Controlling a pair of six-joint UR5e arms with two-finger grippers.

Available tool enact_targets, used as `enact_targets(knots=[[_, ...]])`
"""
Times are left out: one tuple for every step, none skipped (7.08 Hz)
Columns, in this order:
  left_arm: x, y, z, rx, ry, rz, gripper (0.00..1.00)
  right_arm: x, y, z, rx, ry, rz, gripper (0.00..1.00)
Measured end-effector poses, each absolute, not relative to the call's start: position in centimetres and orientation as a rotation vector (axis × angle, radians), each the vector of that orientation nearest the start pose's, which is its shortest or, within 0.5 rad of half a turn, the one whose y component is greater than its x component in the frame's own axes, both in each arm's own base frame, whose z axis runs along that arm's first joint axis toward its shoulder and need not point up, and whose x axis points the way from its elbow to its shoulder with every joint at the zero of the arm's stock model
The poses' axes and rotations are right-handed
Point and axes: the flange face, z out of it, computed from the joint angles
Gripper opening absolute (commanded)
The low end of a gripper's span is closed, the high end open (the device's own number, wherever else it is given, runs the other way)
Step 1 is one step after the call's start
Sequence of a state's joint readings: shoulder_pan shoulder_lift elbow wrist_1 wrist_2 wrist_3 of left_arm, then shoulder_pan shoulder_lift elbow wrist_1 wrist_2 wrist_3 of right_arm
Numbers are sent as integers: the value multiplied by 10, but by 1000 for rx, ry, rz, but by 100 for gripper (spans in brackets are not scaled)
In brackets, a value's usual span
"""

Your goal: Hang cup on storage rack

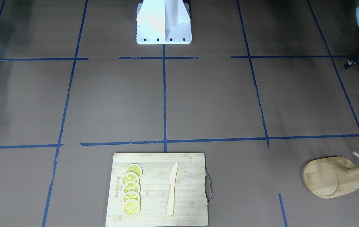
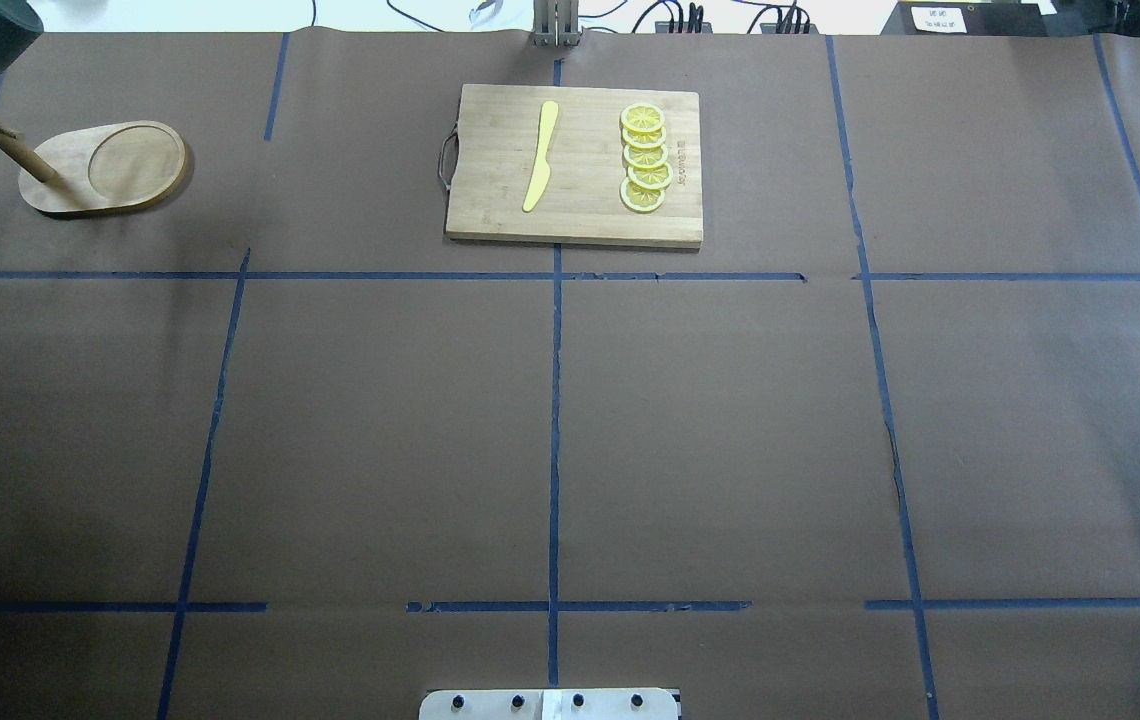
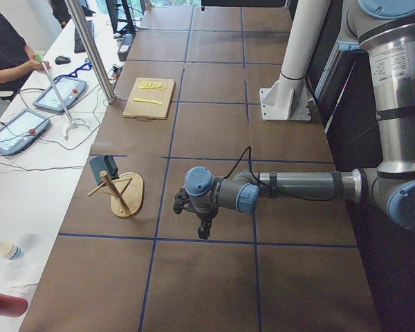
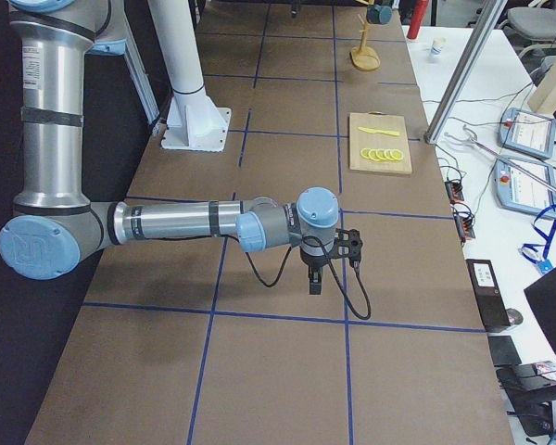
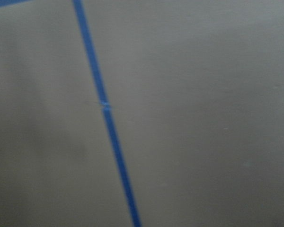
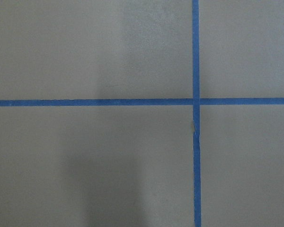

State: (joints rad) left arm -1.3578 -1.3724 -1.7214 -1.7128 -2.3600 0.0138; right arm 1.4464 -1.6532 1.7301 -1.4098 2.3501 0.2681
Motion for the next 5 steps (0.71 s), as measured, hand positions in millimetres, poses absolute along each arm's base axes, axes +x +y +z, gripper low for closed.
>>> enact_targets(knots=[[12, -439, 647, 4, 782, 227, 100, 5, -472, 603, 67, -804, 44, 100], [0, -461, 635, -4, 778, 204, 100, 8, -467, 610, 58, -805, 40, 100], [-8, -476, 627, -8, 775, 188, 100, 15, -461, 617, 50, -806, 34, 100], [-10, -490, 626, -11, 773, 181, 100, 21, -459, 621, 41, -805, 34, 100], [-11, -504, 625, -9, 774, 180, 100, 27, -458, 624, 35, -805, 26, 100]])
